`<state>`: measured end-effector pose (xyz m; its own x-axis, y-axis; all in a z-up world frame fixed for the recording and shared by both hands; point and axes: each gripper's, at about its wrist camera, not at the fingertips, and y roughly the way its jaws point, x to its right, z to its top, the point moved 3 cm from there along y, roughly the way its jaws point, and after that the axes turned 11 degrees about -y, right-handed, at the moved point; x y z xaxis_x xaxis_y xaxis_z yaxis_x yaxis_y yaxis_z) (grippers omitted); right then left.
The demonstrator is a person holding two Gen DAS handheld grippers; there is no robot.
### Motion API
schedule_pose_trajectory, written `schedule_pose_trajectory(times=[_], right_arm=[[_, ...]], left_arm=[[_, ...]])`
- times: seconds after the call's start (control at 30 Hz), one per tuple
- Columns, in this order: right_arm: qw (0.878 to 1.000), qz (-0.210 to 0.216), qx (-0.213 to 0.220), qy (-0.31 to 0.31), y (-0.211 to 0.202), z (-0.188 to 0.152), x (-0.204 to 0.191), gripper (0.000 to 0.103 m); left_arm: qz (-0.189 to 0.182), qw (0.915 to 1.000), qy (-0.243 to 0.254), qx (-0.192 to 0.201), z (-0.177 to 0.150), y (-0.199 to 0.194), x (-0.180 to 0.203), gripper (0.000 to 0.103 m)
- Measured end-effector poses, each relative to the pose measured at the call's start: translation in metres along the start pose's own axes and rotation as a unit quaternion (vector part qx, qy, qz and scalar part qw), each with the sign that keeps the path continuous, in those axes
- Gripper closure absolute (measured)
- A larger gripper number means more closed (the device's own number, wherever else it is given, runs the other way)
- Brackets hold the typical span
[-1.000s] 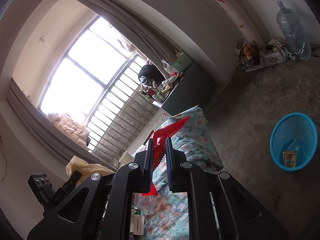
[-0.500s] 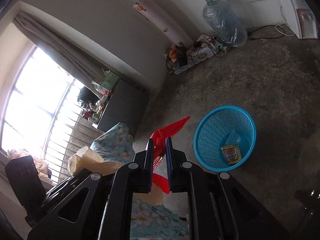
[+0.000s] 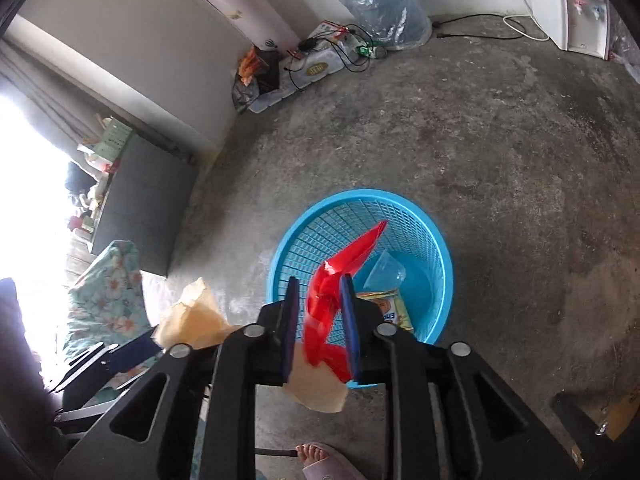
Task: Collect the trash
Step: 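Carry the tissue and red bag over the blue wastebasket with both tools, then open both grippers to drop the tissue and red bag into the wastebasket, then move both tools back over the pile on the bed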
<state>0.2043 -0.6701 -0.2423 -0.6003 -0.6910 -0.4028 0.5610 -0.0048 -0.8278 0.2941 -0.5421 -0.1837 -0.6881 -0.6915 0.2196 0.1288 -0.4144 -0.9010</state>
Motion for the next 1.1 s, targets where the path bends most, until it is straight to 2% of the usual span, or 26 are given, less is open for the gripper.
schedule_pose_trajectory(times=[0.07, 0.2, 0.33, 0.4, 0.57, 0.63, 0.8, 0.97, 1.1], right_arm=[[1.0, -0.009, 0.001, 0.014, 0.006, 0.0, 0.006, 0.07], [1.0, 0.008, 0.018, 0.018, 0.0, -0.009, 0.006, 0.069], [0.999, 0.0, 0.033, -0.003, -0.021, -0.018, -0.008, 0.069], [0.999, 0.0, 0.048, -0.015, -0.04, -0.021, -0.021, 0.069], [0.991, -0.008, 0.115, -0.069, -0.104, -0.029, -0.07, 0.047], [0.985, -0.013, 0.142, -0.098, -0.131, -0.036, -0.092, 0.035], [0.964, -0.044, 0.191, -0.182, -0.191, -0.061, -0.151, 0.013], [0.947, -0.047, 0.205, -0.244, -0.227, -0.091, -0.198, 0.01], [0.944, -0.007, 0.201, -0.261, -0.241, -0.114, -0.224, 0.01]], left_arm=[[-0.009, 0.9999, -0.011, 0.003, 0.001, 0.002, 0.001, 0.052], [-0.037, 0.9985, -0.031, 0.025, 0.003, -0.013, 0.001, 0.047], [-0.057, 0.9965, -0.03, 0.053, 0.001, -0.044, 0.006, 0.045], [-0.076, 0.9941, -0.033, 0.07, -0.003, -0.068, 0.007, 0.041], [-0.108, 0.9851, -0.024, 0.131, -0.025, -0.148, 0.001, 0.032], [-0.106, 0.9822, -0.022, 0.153, -0.037, -0.181, -0.008, 0.03], [-0.097, 0.9738, -0.06, 0.197, -0.074, -0.258, -0.046, 0.029], [-0.062, 0.9661, -0.091, 0.234, -0.118, -0.317, -0.077, 0.025], [-0.046, 0.9562, -0.13, 0.258, -0.154, -0.356, -0.102, 0.025]])
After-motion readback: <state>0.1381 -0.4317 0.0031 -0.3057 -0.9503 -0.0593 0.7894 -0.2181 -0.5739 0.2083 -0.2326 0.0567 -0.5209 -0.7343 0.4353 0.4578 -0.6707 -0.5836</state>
